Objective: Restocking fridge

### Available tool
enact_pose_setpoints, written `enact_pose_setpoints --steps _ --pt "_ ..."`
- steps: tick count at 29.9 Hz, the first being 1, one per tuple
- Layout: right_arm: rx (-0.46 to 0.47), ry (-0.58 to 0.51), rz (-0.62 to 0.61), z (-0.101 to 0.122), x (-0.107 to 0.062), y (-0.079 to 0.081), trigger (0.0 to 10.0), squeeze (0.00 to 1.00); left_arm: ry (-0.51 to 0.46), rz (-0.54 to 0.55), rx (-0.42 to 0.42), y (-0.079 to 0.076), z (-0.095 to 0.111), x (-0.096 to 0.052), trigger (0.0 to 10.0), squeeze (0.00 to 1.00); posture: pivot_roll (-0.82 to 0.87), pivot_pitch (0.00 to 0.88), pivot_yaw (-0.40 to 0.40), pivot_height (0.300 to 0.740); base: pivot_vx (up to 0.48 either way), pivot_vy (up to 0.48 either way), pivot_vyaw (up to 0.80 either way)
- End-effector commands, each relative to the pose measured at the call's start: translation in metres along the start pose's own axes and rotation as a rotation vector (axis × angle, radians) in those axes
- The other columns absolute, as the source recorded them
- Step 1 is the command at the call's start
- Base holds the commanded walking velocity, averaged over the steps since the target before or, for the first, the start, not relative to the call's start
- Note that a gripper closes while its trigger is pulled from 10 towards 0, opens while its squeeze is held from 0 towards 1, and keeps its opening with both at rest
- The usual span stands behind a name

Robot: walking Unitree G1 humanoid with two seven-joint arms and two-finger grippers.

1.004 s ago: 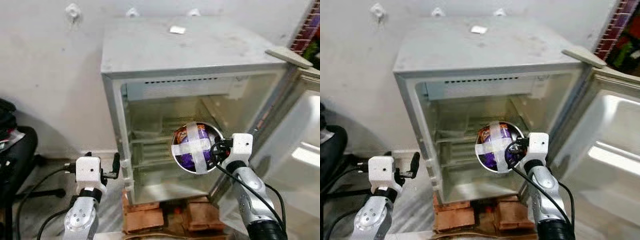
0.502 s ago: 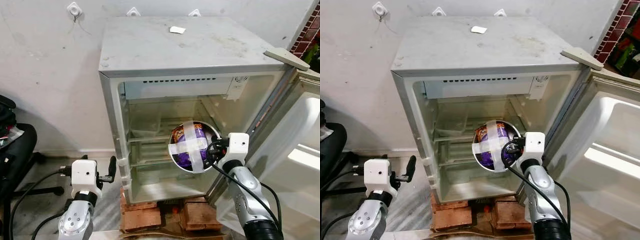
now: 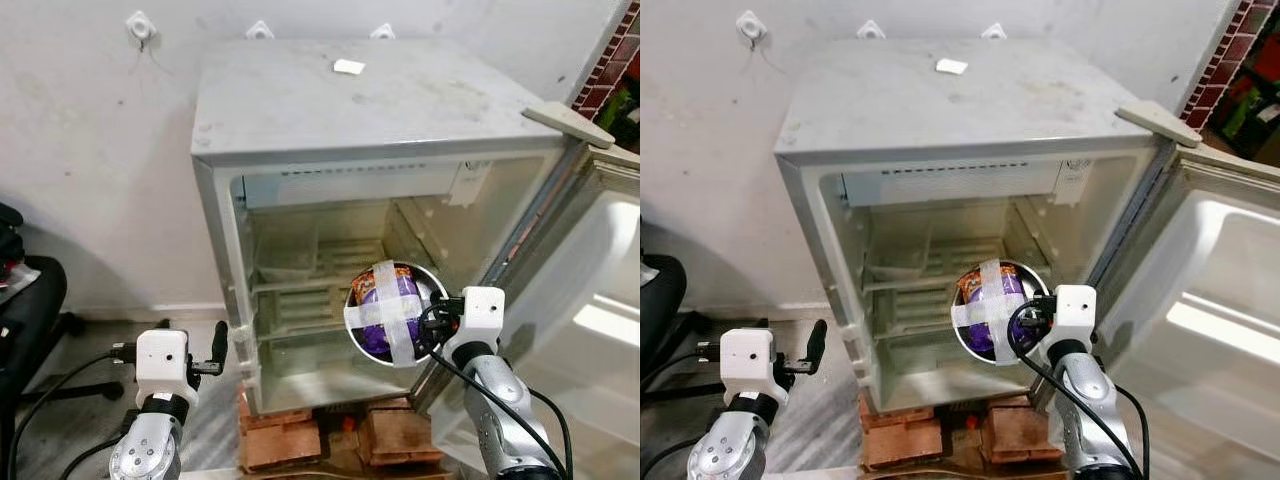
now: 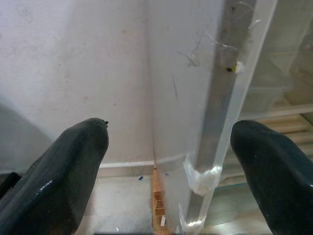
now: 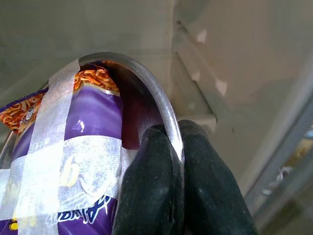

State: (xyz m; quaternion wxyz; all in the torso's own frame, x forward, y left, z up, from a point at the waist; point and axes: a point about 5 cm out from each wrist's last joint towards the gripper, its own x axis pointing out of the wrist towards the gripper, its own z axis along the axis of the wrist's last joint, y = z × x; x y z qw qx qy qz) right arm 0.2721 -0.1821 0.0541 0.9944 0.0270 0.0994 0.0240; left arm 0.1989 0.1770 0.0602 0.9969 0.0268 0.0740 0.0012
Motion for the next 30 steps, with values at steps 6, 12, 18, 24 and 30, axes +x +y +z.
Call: enact_pose_setpoints --steps 6,12,18,24,30 --pt "-0.016 -0.057 -0.021 0.014 0.003 -0.005 10.0 0.00 -0.004 -0.011 -0.010 -0.004 0.002 -0.002 10.0 0.00 0.08 0.000 -0.031 0.740 0.219 0.000 0.00" --pt "-0.009 -0.057 -0.009 0.015 0.008 -0.001 10.0 0.00 0.005 -0.013 0.002 -0.005 0.001 -0.005 10.0 0.00 0.08 0.000 -0.031 0.740 0.000 0.000 0.00" --pt "-0.003 -0.069 0.009 0.022 0.018 0.005 10.0 0.00 0.010 -0.004 0.007 -0.004 0.001 -0.005 10.0 0.00 0.09 0.005 -0.035 0.740 0.000 0.000 0.00" --pt "0.031 -0.072 0.002 0.028 0.038 0.015 10.0 0.00 0.020 0.017 0.019 0.000 0.001 -0.007 10.0 0.00 0.13 0.026 -0.033 0.740 0.000 0.000 0.00" --pt "0.094 -0.029 -0.103 0.025 0.052 0.014 10.0 0.00 0.030 0.021 0.031 0.003 0.001 -0.013 10.0 0.00 0.17 0.029 -0.032 0.740 0.000 0.000 0.00"
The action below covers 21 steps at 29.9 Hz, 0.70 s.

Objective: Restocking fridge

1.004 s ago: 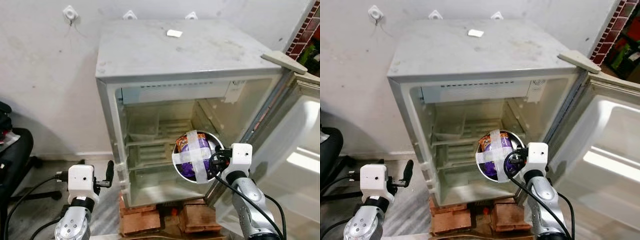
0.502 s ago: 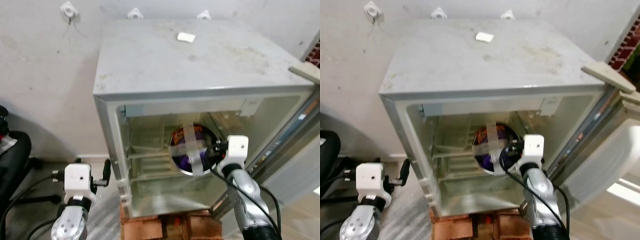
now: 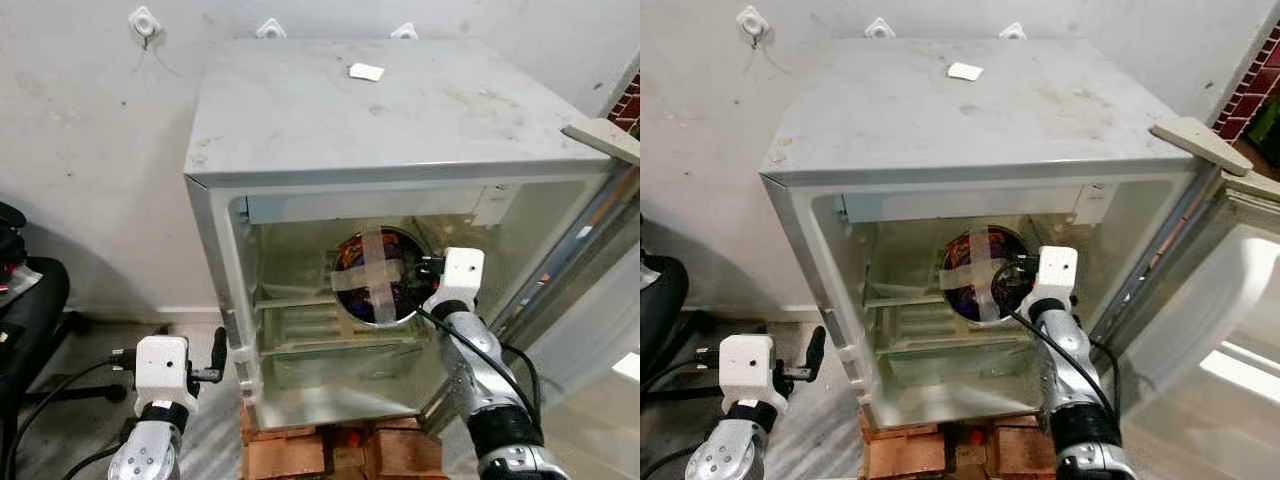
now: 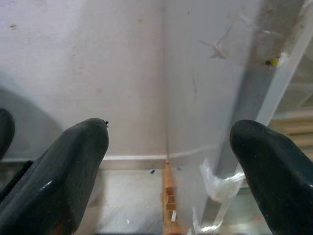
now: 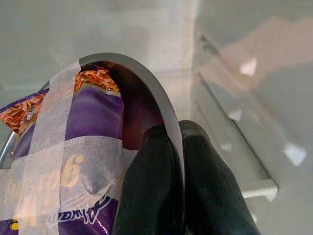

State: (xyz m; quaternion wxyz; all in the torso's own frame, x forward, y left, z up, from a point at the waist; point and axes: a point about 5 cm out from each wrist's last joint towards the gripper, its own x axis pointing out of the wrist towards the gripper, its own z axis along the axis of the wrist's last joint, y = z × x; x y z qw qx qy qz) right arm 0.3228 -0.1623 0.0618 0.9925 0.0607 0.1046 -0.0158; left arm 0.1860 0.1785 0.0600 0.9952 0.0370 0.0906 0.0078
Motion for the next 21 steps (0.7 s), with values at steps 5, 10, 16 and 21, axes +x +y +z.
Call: enact_pose_setpoints --steps 5,10,16,21 --pt "0.093 -0.017 -0.122 0.012 0.015 -0.007 10.0 0.00 0.005 0.020 0.016 0.006 0.002 -0.004 10.0 0.00 0.20 0.047 -0.041 0.740 0.000 0.000 0.00" --pt "0.150 0.021 -0.215 0.014 0.023 -0.010 10.0 0.00 0.021 0.027 0.019 0.006 0.001 -0.012 10.0 0.00 0.21 0.067 -0.040 0.740 0.000 0.000 0.00" --pt "0.280 0.078 -0.255 0.010 0.028 -0.006 10.0 0.00 0.029 0.023 0.019 0.005 0.005 -0.021 10.0 0.00 0.28 0.115 -0.040 0.740 0.000 0.000 0.00" --pt "0.415 0.080 -0.262 0.018 0.034 0.005 10.0 0.00 0.051 0.046 0.024 0.011 0.010 -0.040 10.0 0.00 0.33 0.174 -0.037 0.740 0.000 0.000 0.00"
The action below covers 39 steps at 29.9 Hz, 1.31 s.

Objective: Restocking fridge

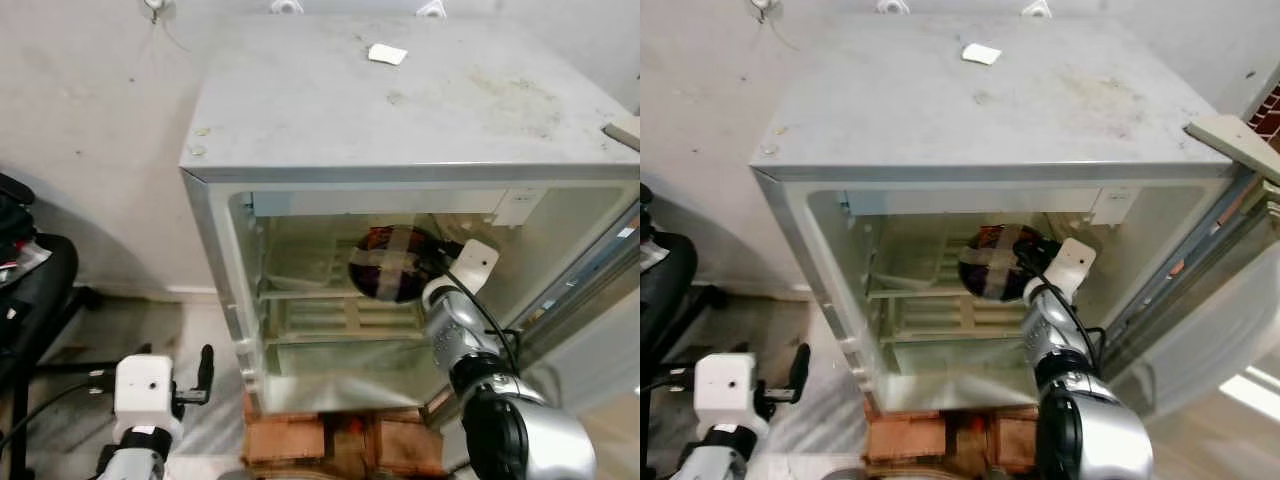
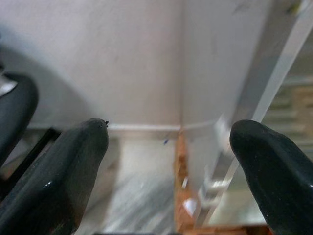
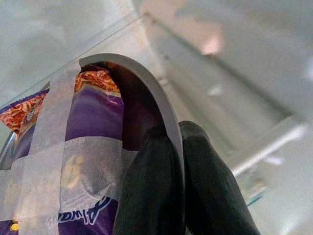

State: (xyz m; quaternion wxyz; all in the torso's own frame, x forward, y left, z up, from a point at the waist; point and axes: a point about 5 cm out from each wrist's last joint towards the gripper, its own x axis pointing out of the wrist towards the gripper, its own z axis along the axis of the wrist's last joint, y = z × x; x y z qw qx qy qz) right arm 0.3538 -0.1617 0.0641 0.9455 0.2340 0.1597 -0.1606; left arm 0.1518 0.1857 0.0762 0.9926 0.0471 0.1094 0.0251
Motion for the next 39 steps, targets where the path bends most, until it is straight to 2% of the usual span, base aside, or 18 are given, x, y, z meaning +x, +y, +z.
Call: enact_pose_setpoints --steps 1,7,8,9,11,16,22,26,28,29,30,31,32,36,39 --pt "0.066 -0.028 0.002 0.011 0.002 0.010 10.0 0.00 0.020 0.010 0.009 0.003 0.000 -0.007 10.0 0.00 0.34 0.187 -0.041 0.740 0.000 0.000 0.00" --pt "0.229 -0.038 -0.048 0.029 0.007 0.015 10.0 0.00 0.039 0.009 0.009 0.001 0.000 -0.016 10.0 0.00 0.36 0.201 -0.049 0.740 0.000 0.000 0.00" --pt "0.257 -0.040 -0.050 0.032 0.007 0.016 10.0 0.12 0.040 0.010 0.009 0.000 0.000 -0.016 10.0 0.00 0.36 0.201 -0.049 0.740 0.000 0.000 0.00" --pt "0.281 -0.040 -0.052 0.034 0.008 0.018 10.0 1.00 0.042 0.012 0.009 0.001 0.001 -0.016 10.0 0.00 0.36 0.202 -0.053 0.740 0.000 0.000 0.00" --pt "0.346 -0.044 -0.047 0.041 0.008 0.024 10.0 1.00 0.046 0.016 0.009 0.001 0.001 -0.016 10.0 0.00 0.36 0.202 -0.054 0.740 0.000 0.000 0.00" --pt "0.399 -0.081 -0.012 0.057 0.010 0.033 10.0 1.00 0.049 0.023 0.005 0.000 0.001 -0.014 10.0 0.00 0.35 0.201 -0.065 0.740 0.000 0.000 0.00" --pt "0.409 -0.116 0.032 0.066 0.011 0.032 10.0 1.00 0.058 0.019 -0.002 -0.004 0.001 -0.011 10.0 0.00 0.33 0.191 -0.067 0.740 0.000 0.000 0.00" --pt "0.391 -0.102 0.074 0.060 0.010 0.031 10.0 1.00 0.056 0.017 -0.001 -0.004 0.002 -0.005 10.0 0.00 0.32 0.177 -0.066 0.740 0.000 0.000 0.00" --pt "0.364 -0.091 0.097 0.055 0.010 0.031 10.0 1.00 0.054 0.016 -0.002 -0.004 0.003 -0.003 10.0 0.00 0.32 0.174 -0.065 0.740 0.000 0.000 0.00" --pt "0.308 -0.086 0.117 0.052 0.010 0.031 10.0 1.00 0.051 0.014 -0.002 -0.005 0.004 -0.001 10.0 0.00 0.31 0.168 -0.063 0.740 0.000 0.000 0.00" --pt "0.308 -0.086 0.117 0.052 0.010 0.031 10.0 1.00 0.051 0.014 -0.002 -0.005 0.004 -0.001 10.0 0.00 0.31 0.168 -0.063 0.740 0.000 0.000 0.00" --pt "0.246 -0.079 0.140 0.048 0.009 0.031 10.0 1.00 0.048 0.012 -0.001 -0.005 0.004 0.001 10.0 0.00 0.31 0.160 -0.063 0.740 0.000 0.000 0.00" --pt "0.093 -0.063 0.183 0.040 0.008 0.032 10.0 1.00 0.043 0.009 -0.002 -0.006 0.005 0.005 10.0 0.00 0.30 0.148 -0.064 0.740 0.000 0.000 0.00" --pt "0.033 -0.048 0.212 0.032 0.006 0.031 10.0 1.00 0.033 0.005 -0.003 -0.007 0.006 0.010 10.0 0.00 0.29 0.136 -0.067 0.740 0.000 0.000 0.00" --pt "-0.045 -0.064 0.240 0.029 0.006 0.026 10.0 1.00 0.012 0.014 -0.007 -0.009 0.009 0.021 10.0 0.00 0.27 0.106 -0.070 0.740 0.000 0.000 0.00"
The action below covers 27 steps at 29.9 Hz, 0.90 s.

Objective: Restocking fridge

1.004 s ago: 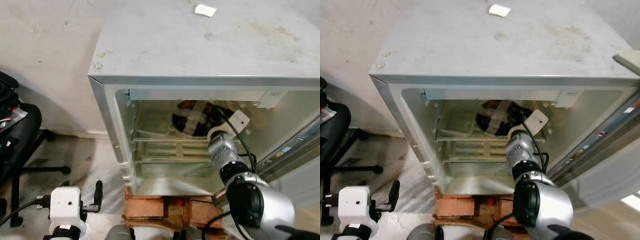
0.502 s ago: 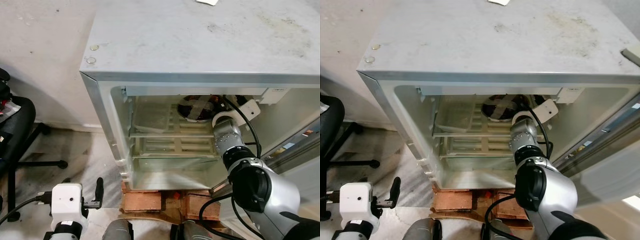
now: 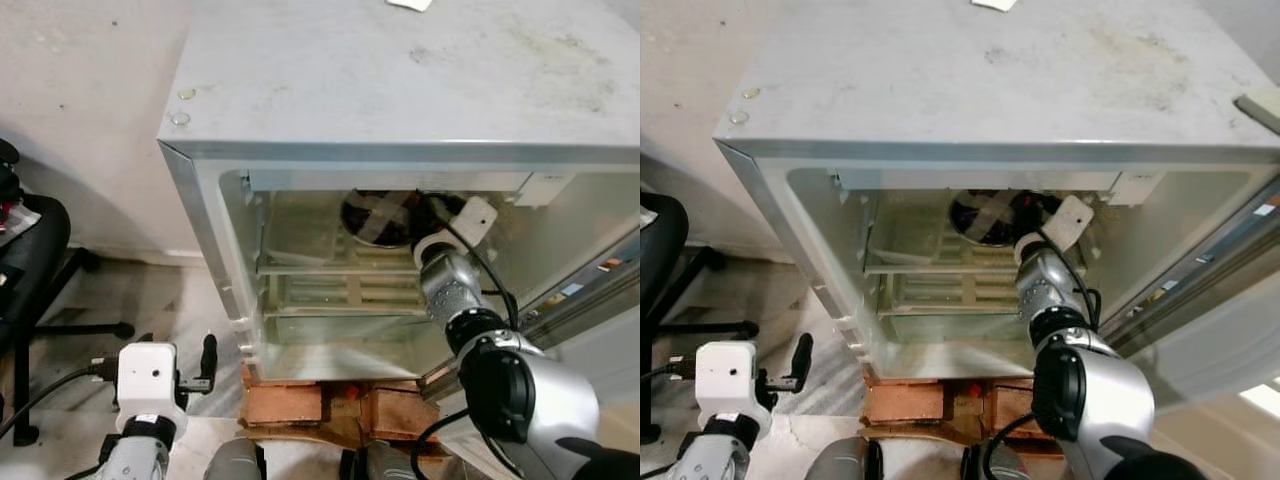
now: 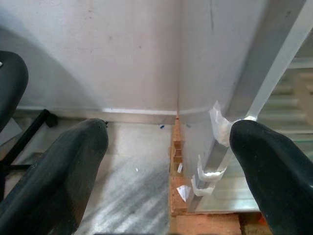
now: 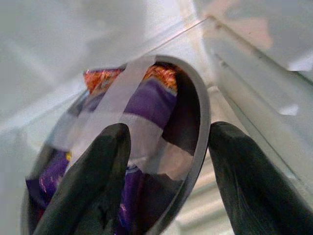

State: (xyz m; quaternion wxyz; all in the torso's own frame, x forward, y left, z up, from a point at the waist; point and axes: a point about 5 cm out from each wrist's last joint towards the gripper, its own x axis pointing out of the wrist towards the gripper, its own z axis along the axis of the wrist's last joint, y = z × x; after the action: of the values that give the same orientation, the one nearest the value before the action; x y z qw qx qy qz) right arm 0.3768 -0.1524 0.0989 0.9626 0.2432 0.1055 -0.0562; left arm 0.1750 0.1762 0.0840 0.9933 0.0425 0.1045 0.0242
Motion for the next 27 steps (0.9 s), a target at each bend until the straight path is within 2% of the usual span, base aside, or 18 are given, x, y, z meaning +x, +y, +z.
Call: enact_pose_setpoints --steps 1,3,5,9,10,13,17,21,26,27 --pt "-0.056 -0.008 0.016 0.000 -0.001 -0.004 10.0 1.00 0.018 0.020 0.002 0.001 -0.004 0.002 10.0 0.00 0.27 0.106 -0.070 0.740 0.000 0.000 0.00" --pt "-0.132 -0.024 0.052 0.002 -0.001 -0.002 10.0 1.00 0.016 0.038 0.011 0.001 -0.006 0.008 10.0 0.00 0.26 0.087 -0.071 0.740 0.000 0.000 0.00" --pt "-0.154 -0.025 0.060 0.001 -0.001 -0.002 10.0 1.00 0.017 0.039 0.012 0.001 -0.006 0.010 10.0 0.00 0.26 0.085 -0.072 0.740 0.000 0.000 0.00" --pt "-0.279 -0.049 0.102 0.002 -0.003 0.000 10.0 1.00 0.004 0.042 0.008 0.000 -0.005 0.014 10.0 0.00 0.25 0.073 -0.073 0.740 0.000 0.000 0.00" --pt "-0.362 -0.068 0.114 0.003 -0.004 0.000 10.0 1.00 -0.012 0.031 0.031 -0.001 -0.004 0.017 10.0 0.00 0.24 0.061 -0.073 0.740 0.000 0.000 0.00" --pt "-0.416 -0.078 0.118 0.003 -0.005 -0.003 10.0 1.00 -0.019 0.023 0.038 -0.003 -0.004 0.019 10.0 0.00 0.23 0.048 -0.072 0.740 0.000 0.000 0.00" --pt "-0.439 -0.094 0.122 0.005 -0.006 -0.009 10.0 1.00 -0.020 0.027 0.026 -0.005 -0.005 0.023 10.0 0.00 0.22 0.033 -0.072 0.740 0.000 0.000 0.00" --pt "-0.485 -0.161 0.169 0.009 -0.010 -0.010 10.0 1.00 -0.026 0.032 0.021 -0.006 -0.006 0.027 10.0 0.00 0.19 0.017 -0.071 0.740 0.000 0.000 0.00" --pt "-0.491 -0.222 0.258 -0.003 -0.025 -0.009 10.0 1.00 -0.019 0.033 0.023 -0.005 -0.009 0.032 10.0 0.00 0.17 0.003 -0.066 0.740 0.000 0.000 0.00" --pt "-0.486 -0.233 0.281 -0.006 -0.030 -0.008 10.0 0.97 -0.018 0.034 0.023 -0.005 -0.009 0.033 10.0 0.00 0.17 0.000 -0.065 0.740 0.000 0.000 0.00"
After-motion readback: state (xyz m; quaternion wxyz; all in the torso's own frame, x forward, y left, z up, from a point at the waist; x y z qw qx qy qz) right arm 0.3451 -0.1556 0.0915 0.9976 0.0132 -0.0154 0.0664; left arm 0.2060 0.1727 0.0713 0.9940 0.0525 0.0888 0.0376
